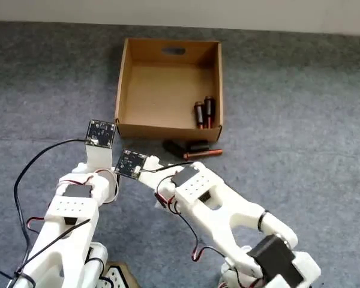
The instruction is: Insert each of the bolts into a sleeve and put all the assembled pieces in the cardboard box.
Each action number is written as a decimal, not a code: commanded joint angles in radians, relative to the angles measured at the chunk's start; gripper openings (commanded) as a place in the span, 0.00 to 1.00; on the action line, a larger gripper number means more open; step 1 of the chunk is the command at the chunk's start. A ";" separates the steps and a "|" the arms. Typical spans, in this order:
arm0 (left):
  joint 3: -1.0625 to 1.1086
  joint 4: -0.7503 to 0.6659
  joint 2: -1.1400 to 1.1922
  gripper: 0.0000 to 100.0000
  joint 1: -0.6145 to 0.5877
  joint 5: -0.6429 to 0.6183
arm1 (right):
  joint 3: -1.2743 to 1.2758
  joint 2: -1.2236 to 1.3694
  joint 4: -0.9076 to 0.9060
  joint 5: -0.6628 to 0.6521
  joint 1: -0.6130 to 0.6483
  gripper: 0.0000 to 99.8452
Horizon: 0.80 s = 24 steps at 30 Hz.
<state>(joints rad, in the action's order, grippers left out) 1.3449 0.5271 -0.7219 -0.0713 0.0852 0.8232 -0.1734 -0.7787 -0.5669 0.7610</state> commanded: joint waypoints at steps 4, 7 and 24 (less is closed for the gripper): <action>-0.004 -0.012 0.001 0.13 0.016 0.006 | -0.042 0.065 -0.004 -0.018 0.013 0.18; -0.004 -0.012 0.001 0.13 0.016 0.006 | -0.042 0.065 -0.004 -0.012 0.012 0.15; -0.004 -0.012 0.001 0.13 0.016 0.006 | -0.185 0.070 -0.002 0.425 -0.234 0.01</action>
<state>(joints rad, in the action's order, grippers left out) 1.3449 0.5271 -0.7219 -0.0713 0.0852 0.6989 -0.1013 -0.7864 -0.2202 0.5953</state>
